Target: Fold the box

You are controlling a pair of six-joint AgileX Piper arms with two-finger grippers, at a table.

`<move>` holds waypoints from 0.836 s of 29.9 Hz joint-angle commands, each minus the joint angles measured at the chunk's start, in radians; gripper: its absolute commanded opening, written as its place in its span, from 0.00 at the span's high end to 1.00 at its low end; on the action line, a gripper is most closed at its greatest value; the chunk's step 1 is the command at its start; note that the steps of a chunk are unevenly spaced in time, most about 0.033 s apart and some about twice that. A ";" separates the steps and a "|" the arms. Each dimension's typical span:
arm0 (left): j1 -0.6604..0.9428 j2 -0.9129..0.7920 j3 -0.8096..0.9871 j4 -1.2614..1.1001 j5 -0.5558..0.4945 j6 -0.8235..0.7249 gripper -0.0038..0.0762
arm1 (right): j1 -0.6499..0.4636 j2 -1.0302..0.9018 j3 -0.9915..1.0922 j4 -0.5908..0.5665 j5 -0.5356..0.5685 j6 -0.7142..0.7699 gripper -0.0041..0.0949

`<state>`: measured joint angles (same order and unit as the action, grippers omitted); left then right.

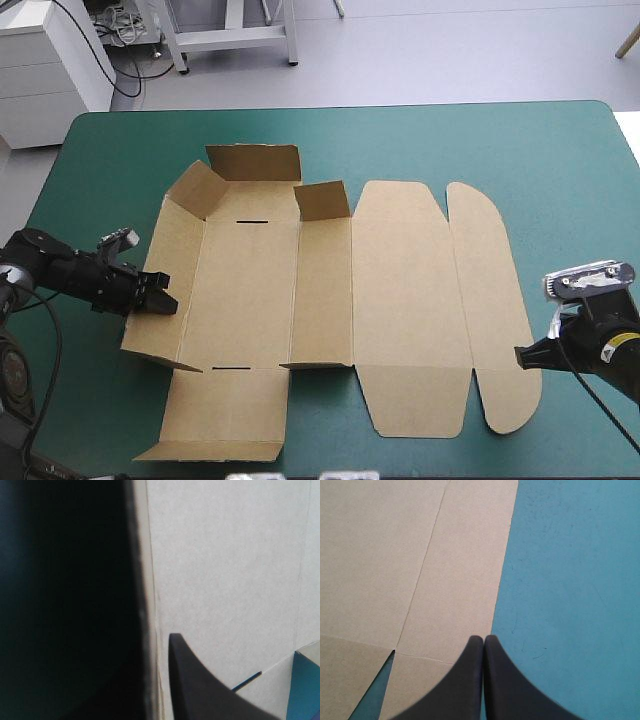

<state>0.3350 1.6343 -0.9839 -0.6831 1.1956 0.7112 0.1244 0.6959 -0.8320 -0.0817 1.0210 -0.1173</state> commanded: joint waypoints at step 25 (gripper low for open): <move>-0.259 -0.070 -0.333 0.185 0.063 0.022 0.96 | -0.007 -0.002 -0.026 -0.019 -0.056 -0.009 0.98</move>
<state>0.1736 1.6148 -1.2092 -0.5384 1.2032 0.7279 0.1244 0.6959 -0.8320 -0.0826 1.0209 -0.1173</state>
